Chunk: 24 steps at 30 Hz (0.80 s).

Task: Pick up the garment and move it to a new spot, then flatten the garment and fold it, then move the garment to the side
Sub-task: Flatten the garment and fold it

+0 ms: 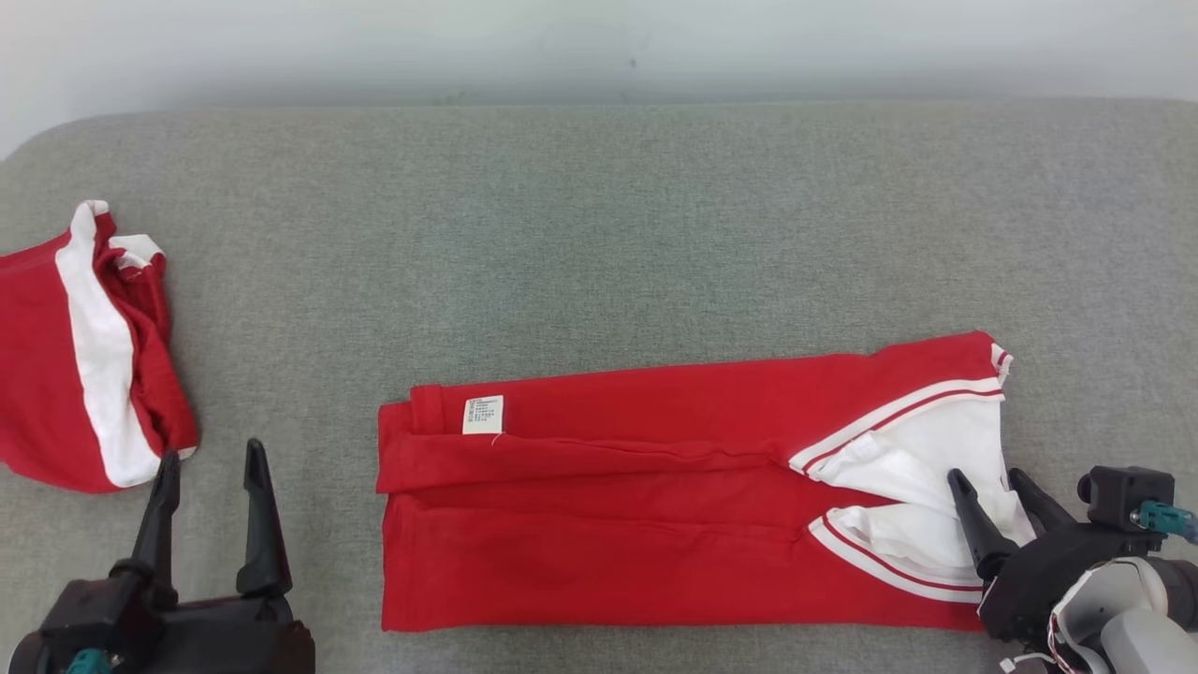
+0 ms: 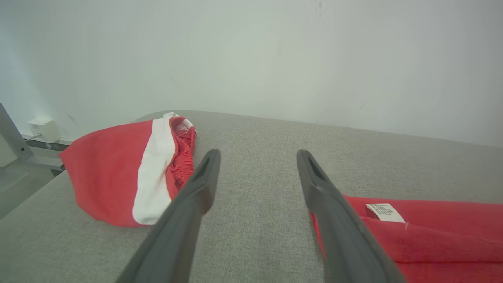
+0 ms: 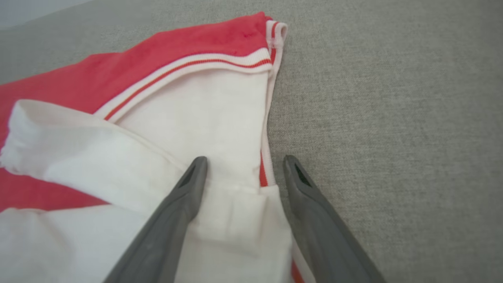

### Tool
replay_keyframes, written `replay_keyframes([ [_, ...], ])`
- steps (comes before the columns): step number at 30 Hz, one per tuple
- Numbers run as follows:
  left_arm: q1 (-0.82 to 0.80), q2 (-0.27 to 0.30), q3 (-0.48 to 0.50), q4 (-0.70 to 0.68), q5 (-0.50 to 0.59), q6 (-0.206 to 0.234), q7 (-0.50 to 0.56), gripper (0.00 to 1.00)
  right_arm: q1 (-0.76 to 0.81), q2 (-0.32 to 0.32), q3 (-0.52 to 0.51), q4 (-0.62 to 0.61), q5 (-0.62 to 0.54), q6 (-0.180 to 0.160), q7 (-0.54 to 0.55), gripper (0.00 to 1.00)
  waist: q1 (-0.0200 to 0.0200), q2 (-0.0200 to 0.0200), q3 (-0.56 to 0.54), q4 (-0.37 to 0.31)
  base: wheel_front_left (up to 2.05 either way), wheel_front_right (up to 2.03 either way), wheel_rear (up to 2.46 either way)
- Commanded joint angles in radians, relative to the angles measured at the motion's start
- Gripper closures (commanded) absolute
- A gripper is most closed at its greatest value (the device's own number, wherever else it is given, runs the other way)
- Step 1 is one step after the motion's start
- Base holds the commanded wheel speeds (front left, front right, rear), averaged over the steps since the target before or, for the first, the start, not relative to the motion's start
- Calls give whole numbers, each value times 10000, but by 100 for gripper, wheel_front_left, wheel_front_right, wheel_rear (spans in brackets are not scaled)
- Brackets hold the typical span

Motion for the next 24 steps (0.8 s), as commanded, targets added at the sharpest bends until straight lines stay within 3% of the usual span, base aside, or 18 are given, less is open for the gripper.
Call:
replay_keyframes([
  [1, 125, -113, 138, 25, 213, -101, -2, 0, -70, 11, 127, 248, 111, 4, 101, 0, 0, 1, 2, 45, 0, 0, 0],
  [3, 230, -269, 344, 109, 346, -229, -2, 0, -96, 48, 307, 576, 214, 3, 232, 0, 0, 1, -18, 80, 0, 0, 0],
  [4, 247, -316, 457, 147, 423, -328, -2, 0, -100, 49, 436, 710, 289, 3, 327, 42, 0, 1, -25, 95, 0, 0, 0],
  [5, 263, -374, 557, 196, 495, -391, -2, 0, -85, 64, 602, 795, 386, 4, 399, 75, 0, 1, -35, 107, 0, 0, 0],
  [6, 291, -436, 618, 218, 556, -465, -2, 0, -73, 73, 750, 847, 491, 6, 451, 100, 0, 1, -52, 112, 0, 0, 0],
  [13, 443, -626, 857, 336, 914, -698, -2, 0, -257, -268, 1127, 1041, 1155, -2, 288, 100, 0, 1, -274, -25, 0, 0, 0],
  [24, 620, -682, 1080, 443, 1058, -897, -3, 0, -231, -1617, 244, 1903, 1718, -11, -224, 100, 0, 1, -772, -292, 0, 0, 0],
])
